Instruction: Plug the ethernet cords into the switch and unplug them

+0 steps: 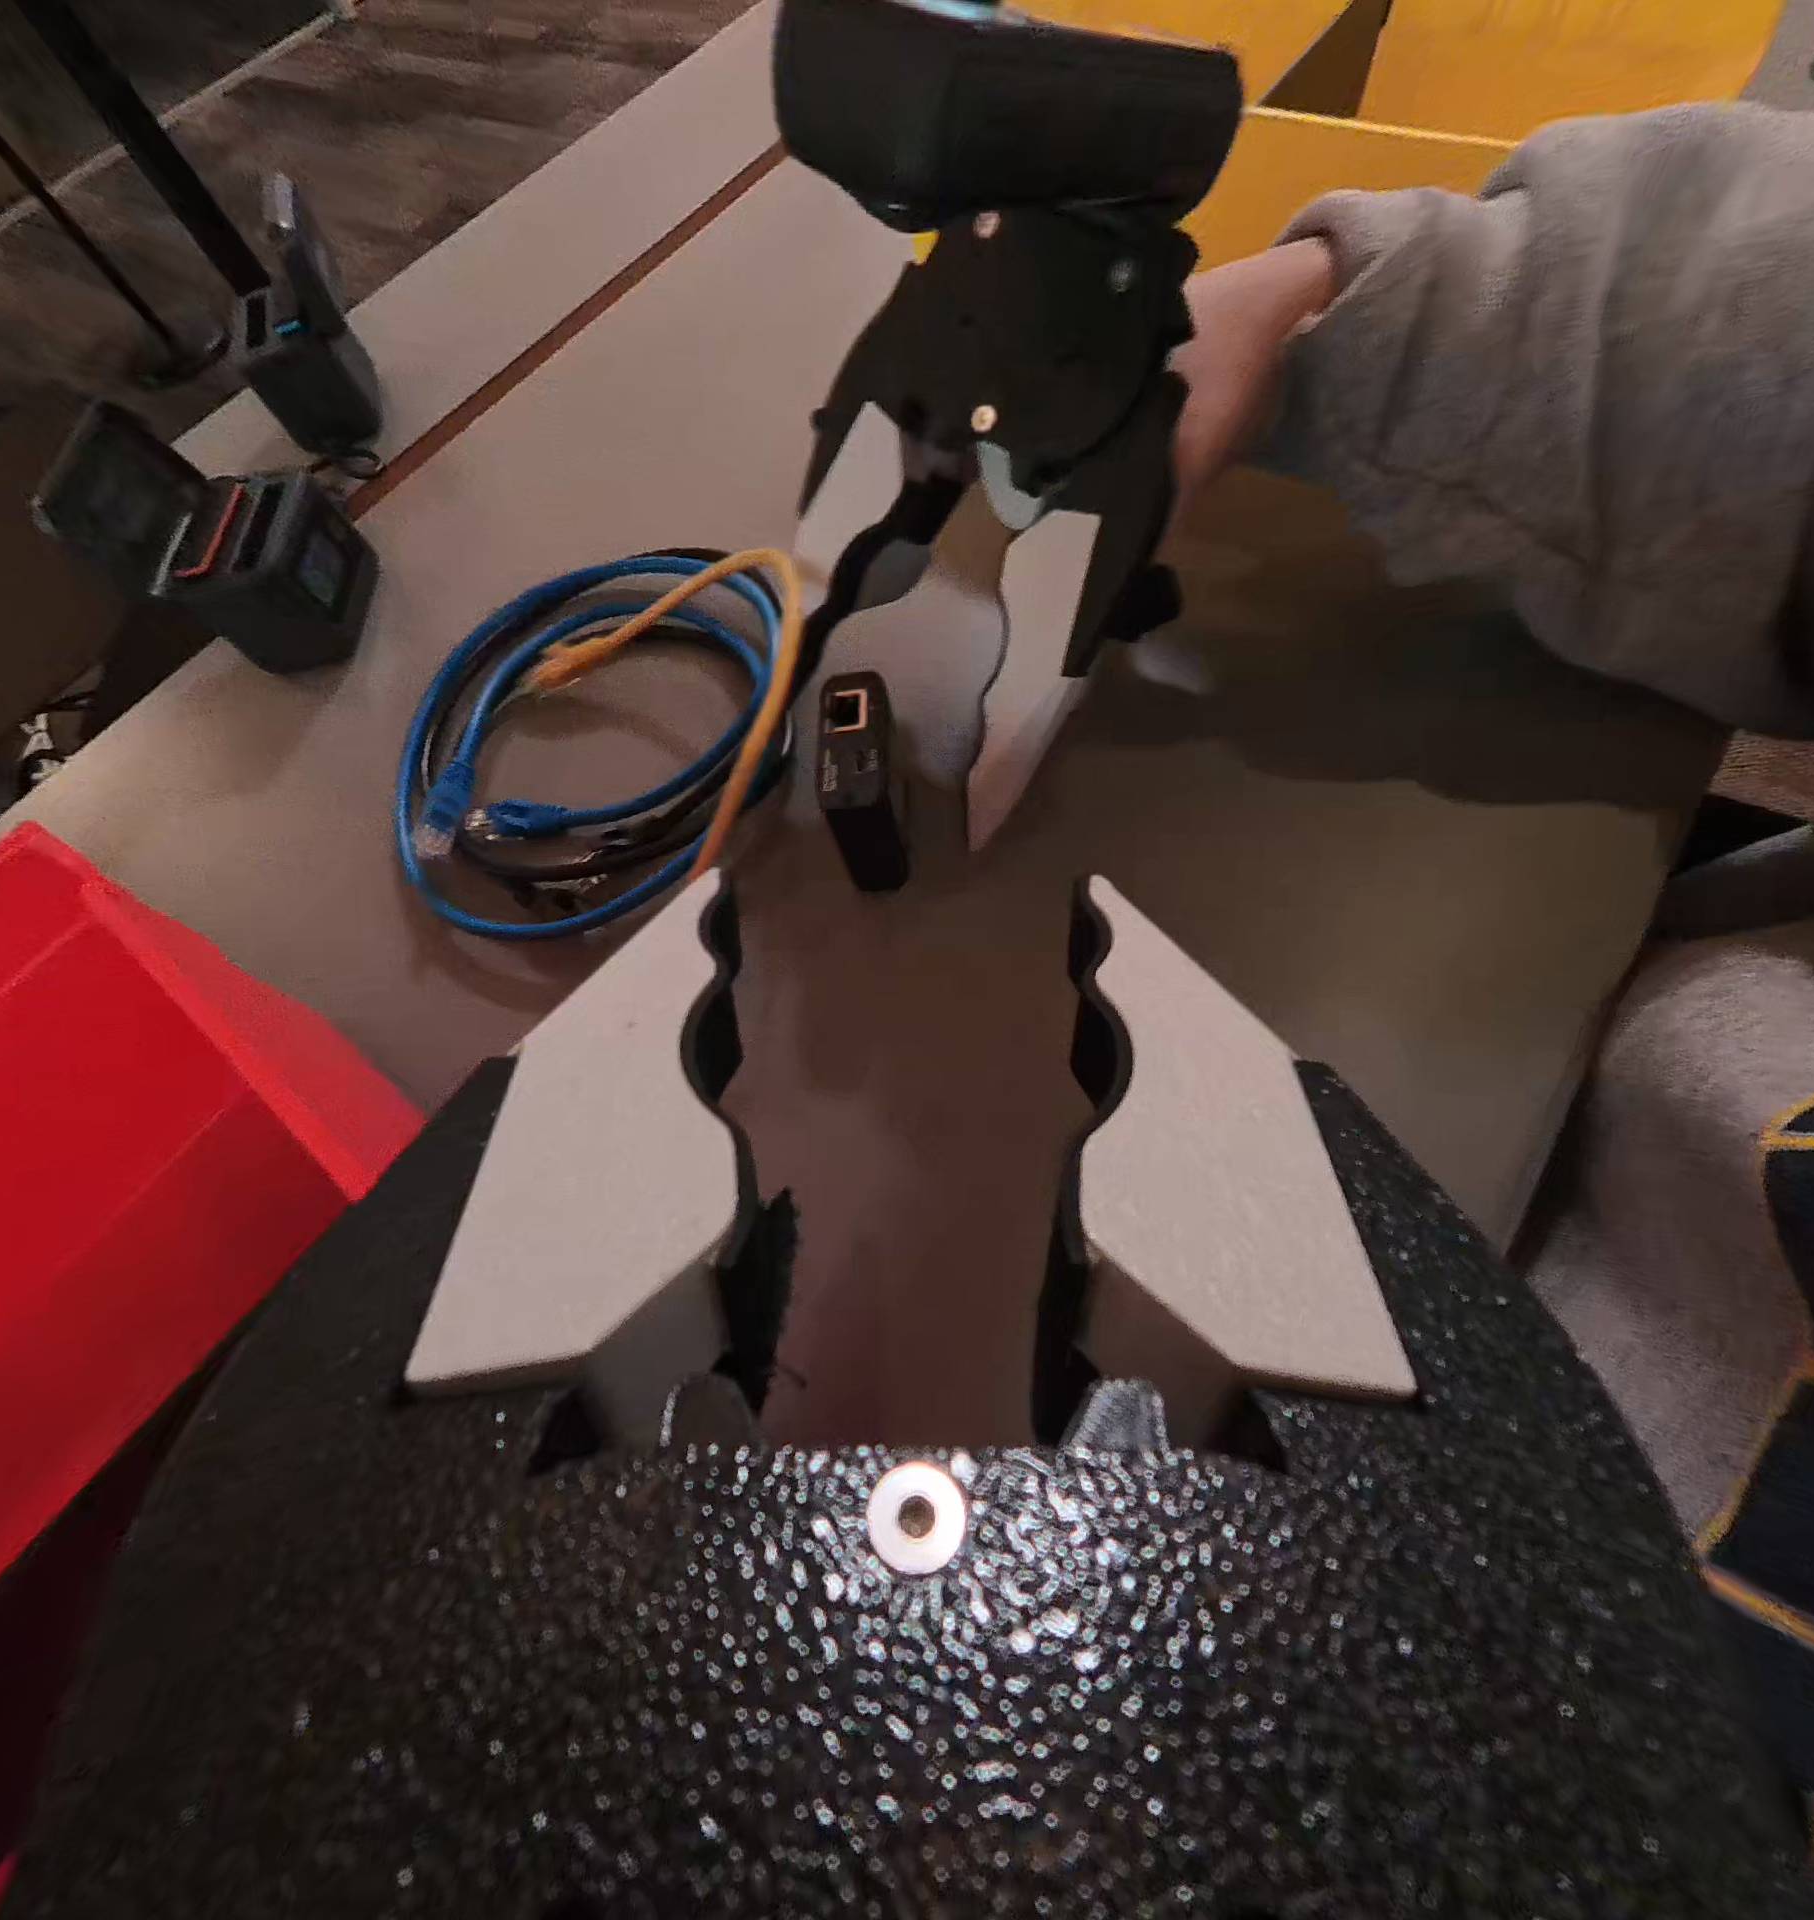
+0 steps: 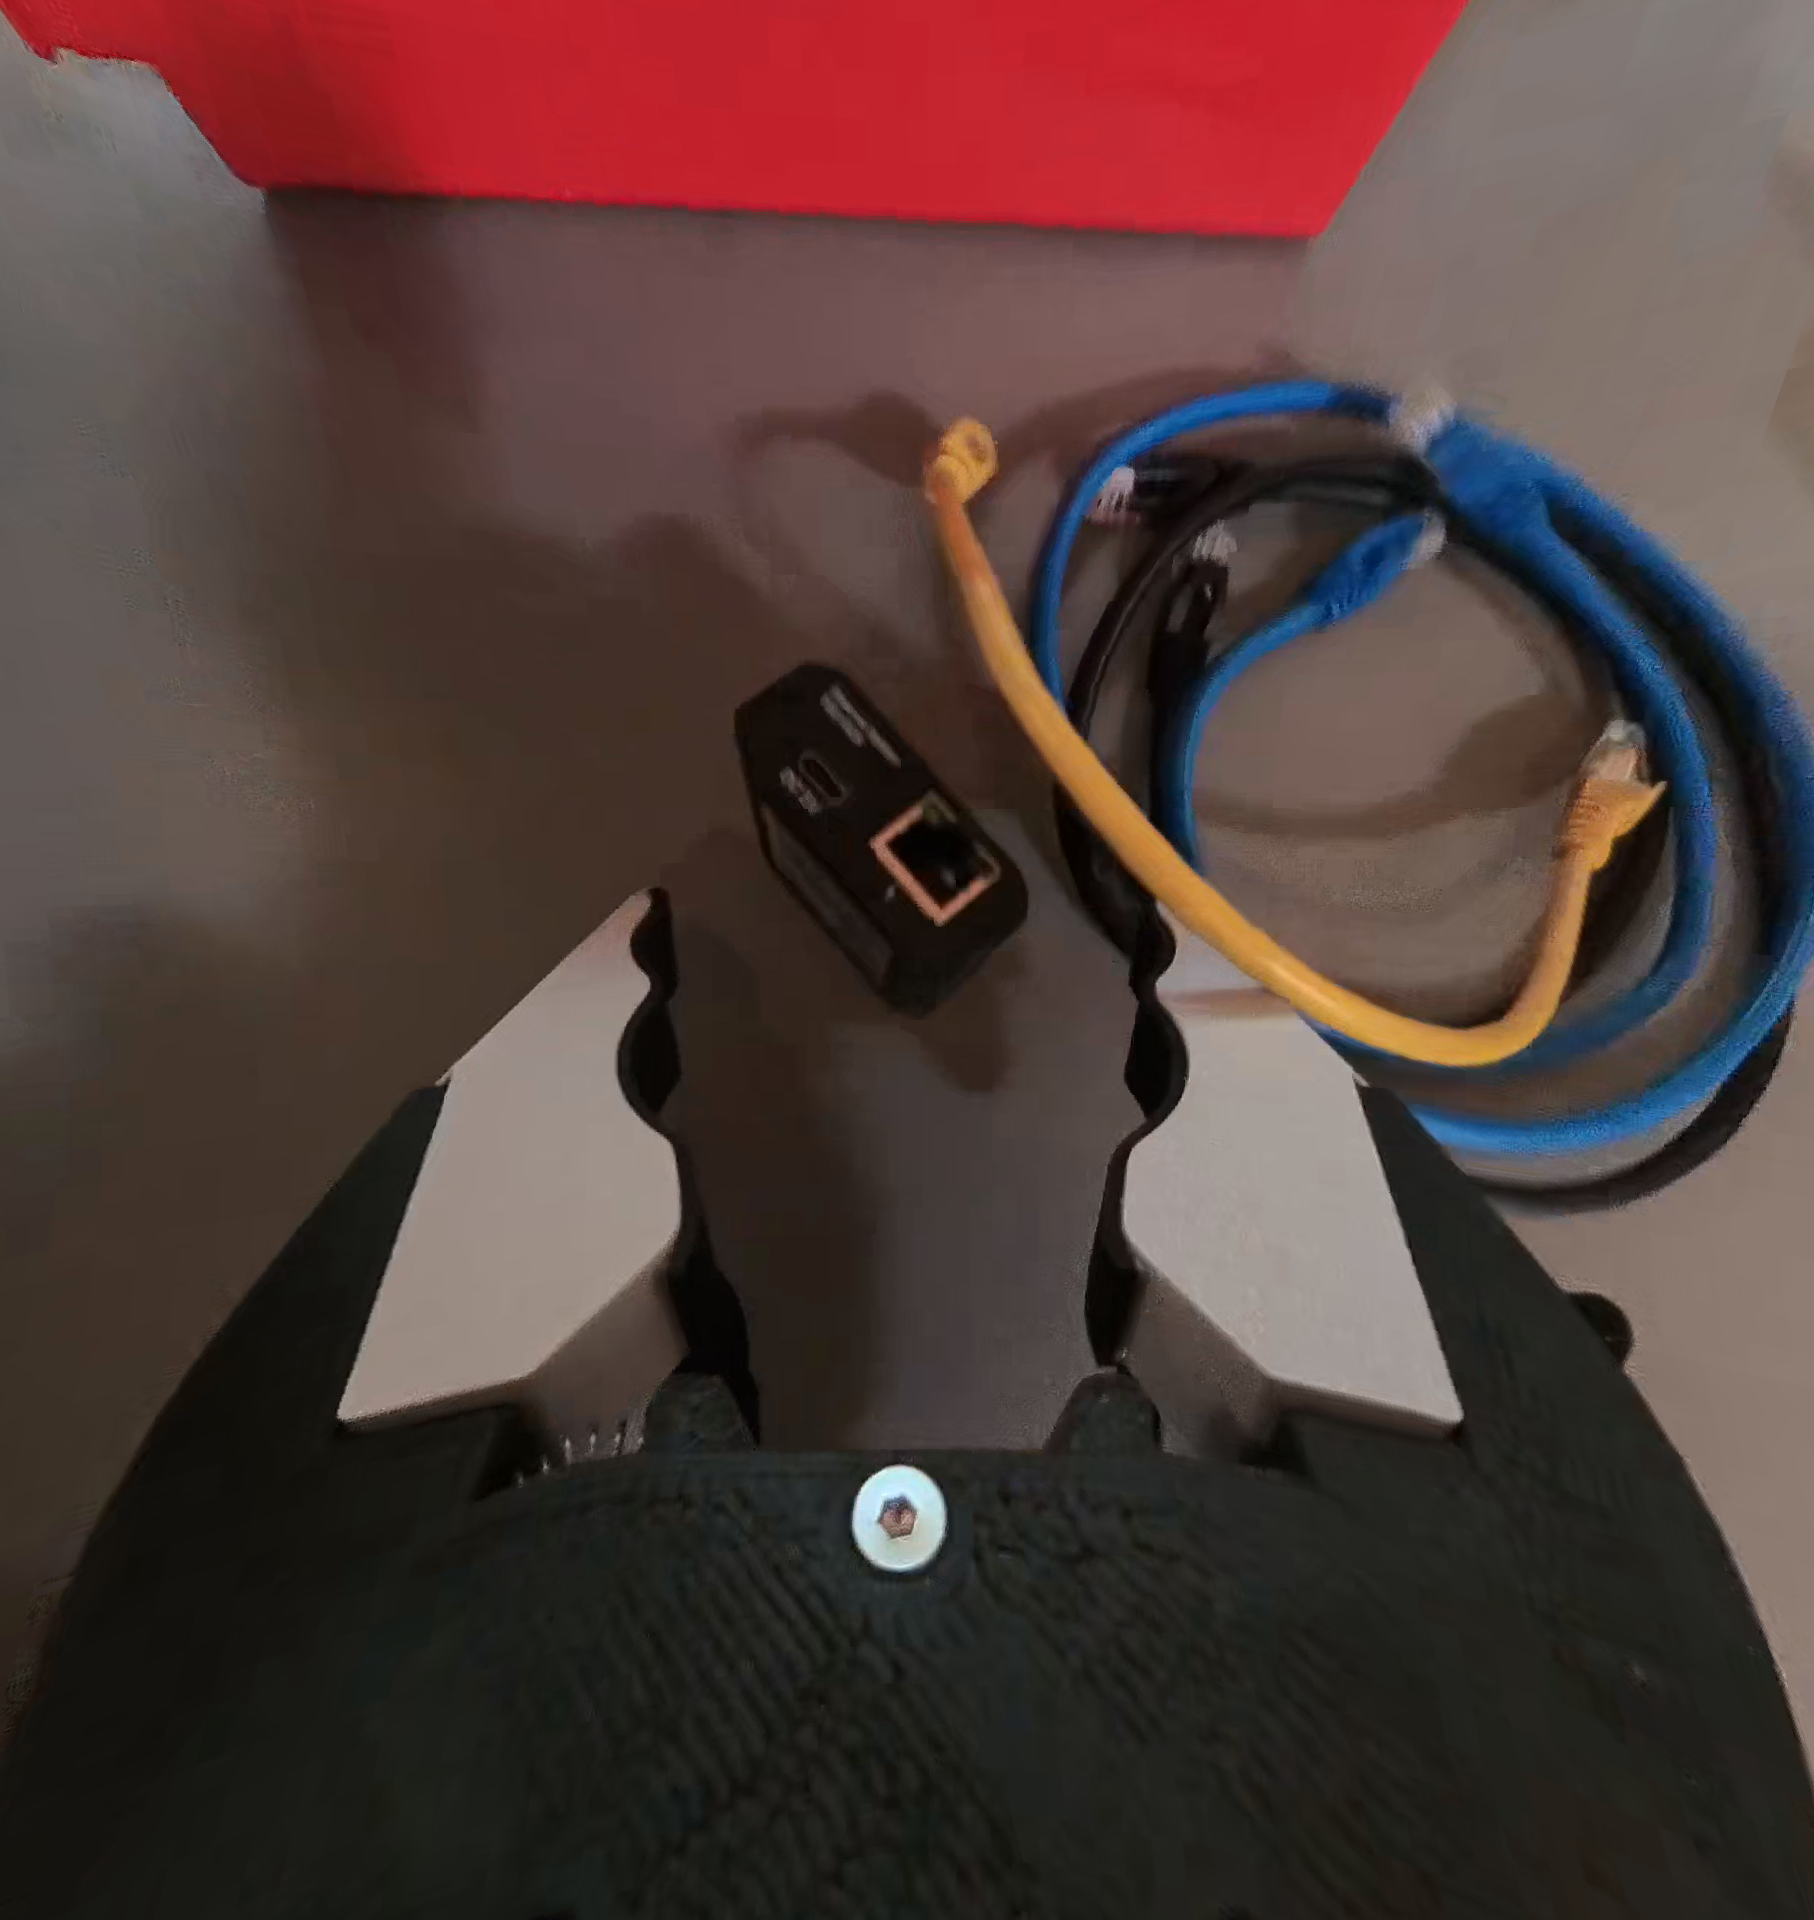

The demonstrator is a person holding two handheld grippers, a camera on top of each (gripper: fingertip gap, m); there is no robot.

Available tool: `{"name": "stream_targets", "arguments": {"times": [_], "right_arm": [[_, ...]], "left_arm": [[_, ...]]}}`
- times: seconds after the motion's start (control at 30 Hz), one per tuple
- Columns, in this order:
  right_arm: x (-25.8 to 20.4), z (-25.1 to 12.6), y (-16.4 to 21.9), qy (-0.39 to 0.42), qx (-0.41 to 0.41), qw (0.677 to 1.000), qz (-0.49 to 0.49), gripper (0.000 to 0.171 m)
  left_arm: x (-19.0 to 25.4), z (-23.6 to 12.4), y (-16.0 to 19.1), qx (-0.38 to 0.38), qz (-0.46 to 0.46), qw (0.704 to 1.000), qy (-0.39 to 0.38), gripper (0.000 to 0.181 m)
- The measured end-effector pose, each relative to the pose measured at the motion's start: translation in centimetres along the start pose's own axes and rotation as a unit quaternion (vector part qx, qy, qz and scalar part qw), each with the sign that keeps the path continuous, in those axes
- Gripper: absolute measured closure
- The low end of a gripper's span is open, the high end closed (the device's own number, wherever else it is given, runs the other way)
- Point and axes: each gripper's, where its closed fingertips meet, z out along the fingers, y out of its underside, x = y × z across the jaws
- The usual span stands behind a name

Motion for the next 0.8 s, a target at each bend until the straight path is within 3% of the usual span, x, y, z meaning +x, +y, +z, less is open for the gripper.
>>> {"name": "stream_targets", "arguments": {"times": [0.03, 0.1, 0.2, 0.23, 0.37, 0.5, 0.57, 0.63, 0.73, 0.8], "right_arm": [[-0.2, 0.1, -0.5, -0.011, 0.004, 1.000, -0.013, 0.084], [-0.4, 0.3, -0.9, -0.026, 0.003, 0.999, -0.030, 0.098], [-1.3, 0.2, -0.6, -0.048, -0.007, 0.998, -0.049, 0.141], [-1.9, -0.1, -0.7, -0.063, 0.000, 0.997, -0.043, 0.148], [-3.9, -2.7, -3.3, -0.107, 0.117, 0.987, 0.015, 0.149], [-6.0, -7.8, -7.6, -0.153, 0.285, 0.945, 0.049, 0.149], [-7.0, -9.8, -8.9, -0.172, 0.335, 0.925, 0.051, 0.149], [-7.9, -11.2, -9.8, -0.194, 0.368, 0.908, 0.051, 0.149], [-8.8, -12.6, -10.4, -0.224, 0.398, 0.888, 0.053, 0.149], [-9.1, -13.1, -10.5, -0.237, 0.406, 0.881, 0.056, 0.150]], "left_arm": [[0.2, 0.1, 0.0, 0.003, -0.001, 1.000, 0.006, 0.119], [0.4, 0.3, 0.2, -0.004, 0.009, 1.000, 0.005, 0.119], [1.0, 0.6, 0.4, -0.015, 0.036, 0.999, 0.003, 0.119], [1.2, 0.7, 0.6, -0.019, 0.042, 0.999, 0.004, 0.119], [2.3, 1.5, 0.6, -0.022, 0.061, 0.998, -0.003, 0.120], [2.2, 2.8, 0.0, 0.005, 0.086, 0.995, -0.055, 0.110], [3.0, 3.6, -1.1, 0.049, 0.051, 0.997, -0.036, 0.099], [4.1, 4.0, -2.7, 0.105, 0.005, 0.994, 0.009, 0.100], [5.4, 3.9, -4.9, 0.174, -0.037, 0.981, 0.080, 0.115], [6.6, 3.2, -6.3, 0.220, -0.049, 0.964, 0.138, 0.155]]}}
